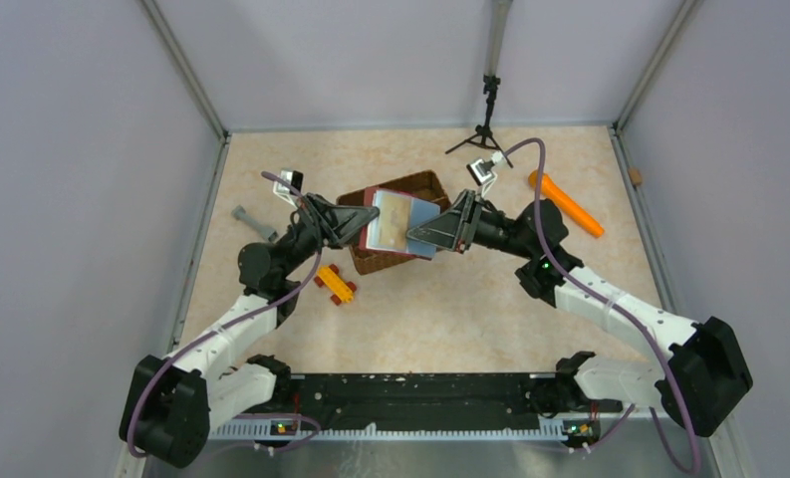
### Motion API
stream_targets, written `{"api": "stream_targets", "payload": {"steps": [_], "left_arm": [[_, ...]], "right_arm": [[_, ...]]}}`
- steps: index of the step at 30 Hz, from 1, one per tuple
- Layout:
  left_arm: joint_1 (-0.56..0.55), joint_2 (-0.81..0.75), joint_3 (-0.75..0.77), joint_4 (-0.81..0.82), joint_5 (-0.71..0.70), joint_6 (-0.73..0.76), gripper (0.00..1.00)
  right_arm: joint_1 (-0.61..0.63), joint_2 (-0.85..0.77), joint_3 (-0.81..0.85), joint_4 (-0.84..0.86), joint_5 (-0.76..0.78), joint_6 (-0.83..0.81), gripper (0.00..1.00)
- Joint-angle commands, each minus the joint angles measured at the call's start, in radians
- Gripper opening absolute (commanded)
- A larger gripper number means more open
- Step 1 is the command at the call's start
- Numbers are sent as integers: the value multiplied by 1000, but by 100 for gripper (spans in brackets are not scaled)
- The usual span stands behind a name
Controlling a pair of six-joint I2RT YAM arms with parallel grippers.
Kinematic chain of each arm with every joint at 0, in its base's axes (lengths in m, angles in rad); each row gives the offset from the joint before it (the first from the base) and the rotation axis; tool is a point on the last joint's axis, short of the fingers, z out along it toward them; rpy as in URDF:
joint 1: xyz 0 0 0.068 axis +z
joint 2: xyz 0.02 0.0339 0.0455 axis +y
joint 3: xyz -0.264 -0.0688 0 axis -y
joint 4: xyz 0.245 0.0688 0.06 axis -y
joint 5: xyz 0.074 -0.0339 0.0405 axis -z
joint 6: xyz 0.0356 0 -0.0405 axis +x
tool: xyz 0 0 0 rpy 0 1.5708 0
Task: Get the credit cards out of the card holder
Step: Remove the credit card from the card holder.
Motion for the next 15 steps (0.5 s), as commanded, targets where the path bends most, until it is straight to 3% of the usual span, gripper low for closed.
{"api": "stream_targets", "payload": {"steps": [1,4,9,15], "left_arm": [[-10,-11,21,12,11,42,0],[-11,-21,24,-9,10,56,0],[-28,-10,31,-11,14,66,0],[-45,2,33,-11,11,82,0]], "right_arm": [[-1,-33,20,12,45,-30,28],[-1,-23,63,-135,50,-112,38],[3,8,81,-129,22,-115,44],[11,8,113,-224,66,-168,17]]}}
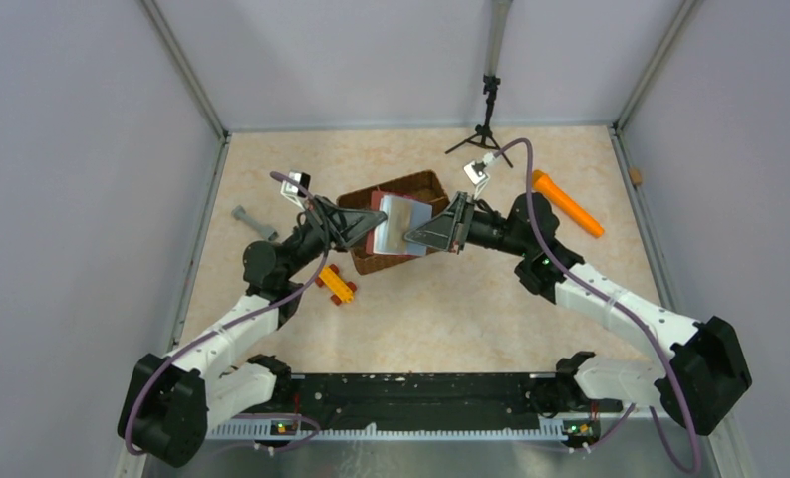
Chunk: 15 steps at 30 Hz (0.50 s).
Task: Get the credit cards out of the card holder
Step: Remove the credit card from the card holder.
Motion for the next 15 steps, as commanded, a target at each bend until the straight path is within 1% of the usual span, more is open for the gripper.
{"api": "stream_targets", "payload": {"steps": [1,3,5,7,10,11,15], "left_arm": [[-18,5,33,48,13,21,0],[-18,9,35,58,16,14,0],[-20,11,38,67,20,9,0],[-20,10,39,70,24,7,0],[-20,9,38,67,30,7,0],[-20,7,37,67,30,7,0],[-20,-7,35,52,28,24,0]], "right_arm": [[10,1,79,-50,34,-63,15],[10,-2,86,-89,51,-84,12],[10,-4,92,-129,79,-106,10],[10,-7,97,-168,99,-131,10],[10,-8,95,-174,102,-152,12],[10,-8,97,-184,105,-160,15],[11,-17,116,-265,145,-211,32]]}}
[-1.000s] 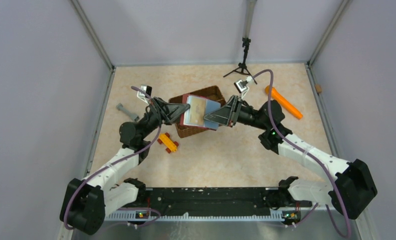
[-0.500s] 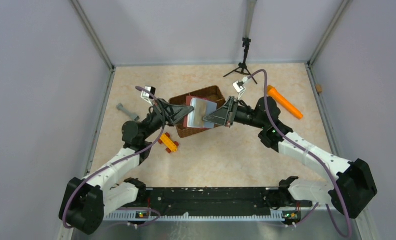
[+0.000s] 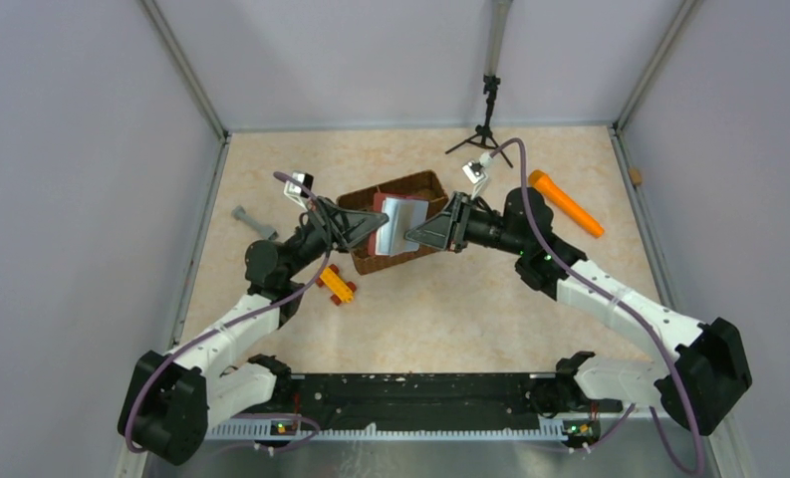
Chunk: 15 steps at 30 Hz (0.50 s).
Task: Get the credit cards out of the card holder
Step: Remove the credit card from the card holder.
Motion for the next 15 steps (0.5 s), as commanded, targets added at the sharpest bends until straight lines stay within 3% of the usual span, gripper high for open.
{"api": "stream_targets", "payload": {"steps": [1,6,15], "left_arm": [[-9,-23,36,41,18,29,0],[-8,-46,34,-9,8,63,0],[-8,-46,31,-7,3,65,0]], "right_arm": [[7,-24,66,-79,69,-88,35],[3,-57,66,-145,115,-130,37],[-22,-132,18,-151,147,-133,30]]}}
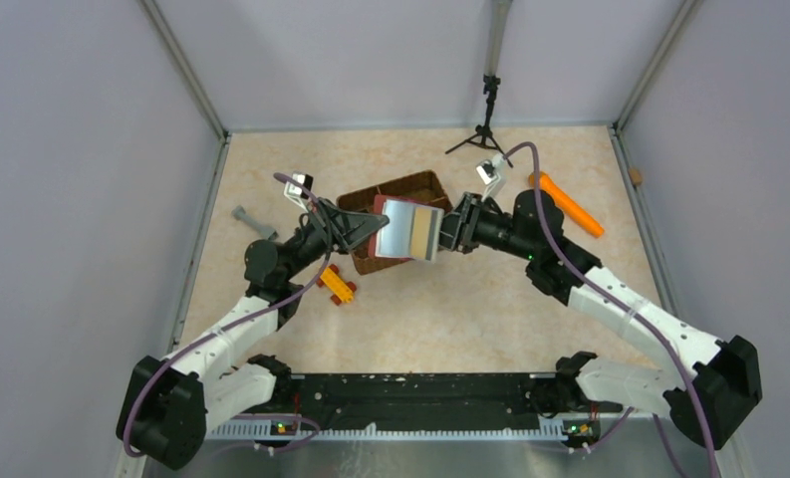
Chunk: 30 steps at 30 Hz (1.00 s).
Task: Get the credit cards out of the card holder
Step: Remove the credit card from the card holder.
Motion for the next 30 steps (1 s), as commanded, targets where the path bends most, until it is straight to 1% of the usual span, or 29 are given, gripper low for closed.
{"api": "stream_targets", "payload": {"steps": [1,6,9,10,11,12,13,14,15,17,19,22,25,28,30], "left_arm": [[-7,-22,30,48,-2,18,0],[-5,-30,26,54,-10,15,0],[-5,-30,24,59,-17,12,0],[-4,-29,24,63,-19,9,0],[-5,-27,26,69,-22,5,0],[-5,-23,26,77,-25,-2,0],[-5,-19,25,86,-29,-9,0],[-5,-16,26,99,-35,-19,0],[-5,-9,26,114,-38,-30,0],[-5,5,28,153,-47,-53,0],[-5,15,31,178,-59,-72,0],[-5,18,39,188,-75,-81,0],[-7,22,60,185,-76,-77,0],[-7,23,72,181,-82,-70,0],[-7,23,77,178,-93,-67,0]], "right_arm": [[-19,-84,-4,3,50,-22,29],[-55,-187,-43,-70,130,-43,29],[-65,-220,-48,-145,170,-65,32],[-66,-230,-54,-158,181,-66,37],[-67,-238,-62,-163,190,-65,47],[-68,-247,-73,-162,195,-54,60],[-68,-255,-89,-147,191,-36,76],[-69,-265,-113,-78,157,-7,87],[-71,-272,-140,-21,129,27,92],[-80,-282,-201,113,72,117,93],[-85,-289,-242,192,69,196,94],[-85,-308,-290,270,96,277,94],[-86,-349,-335,334,132,297,95],[-85,-400,-339,305,209,298,95],[-85,-446,-332,209,299,287,95]]}}
